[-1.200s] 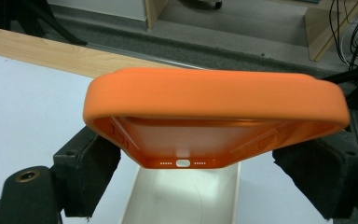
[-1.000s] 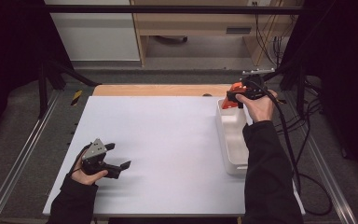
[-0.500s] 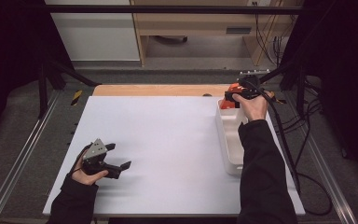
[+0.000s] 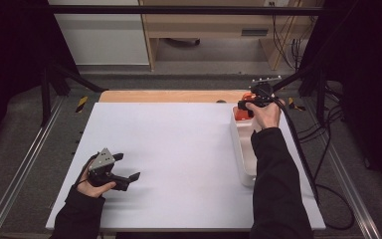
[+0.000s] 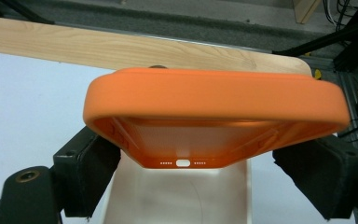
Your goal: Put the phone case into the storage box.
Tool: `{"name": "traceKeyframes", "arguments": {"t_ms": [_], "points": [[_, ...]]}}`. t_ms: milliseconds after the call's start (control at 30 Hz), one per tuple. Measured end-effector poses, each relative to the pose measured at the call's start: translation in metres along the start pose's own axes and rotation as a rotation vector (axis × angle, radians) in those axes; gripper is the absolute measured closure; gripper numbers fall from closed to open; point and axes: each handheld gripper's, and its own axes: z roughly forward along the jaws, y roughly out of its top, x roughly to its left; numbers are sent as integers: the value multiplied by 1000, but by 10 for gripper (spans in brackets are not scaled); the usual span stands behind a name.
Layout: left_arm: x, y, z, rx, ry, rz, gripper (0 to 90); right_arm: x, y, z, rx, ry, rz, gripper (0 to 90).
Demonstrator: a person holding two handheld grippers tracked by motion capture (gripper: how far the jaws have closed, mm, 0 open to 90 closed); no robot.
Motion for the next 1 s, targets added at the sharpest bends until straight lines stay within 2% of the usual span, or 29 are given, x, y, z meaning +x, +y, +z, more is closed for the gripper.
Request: {"name": "traceKeyframes", "arguments": {"t_ms": [233, 700, 1000], "points": [[0, 0, 1, 4, -2, 0, 10, 2, -1, 10, 30, -1, -6, 153], [0, -2, 2, 7, -4, -2, 11, 6, -5, 29, 84, -35, -17, 152], [0, -2, 2, 9, -6, -1, 10, 7, -5, 35, 104, -46, -5, 152]]}}
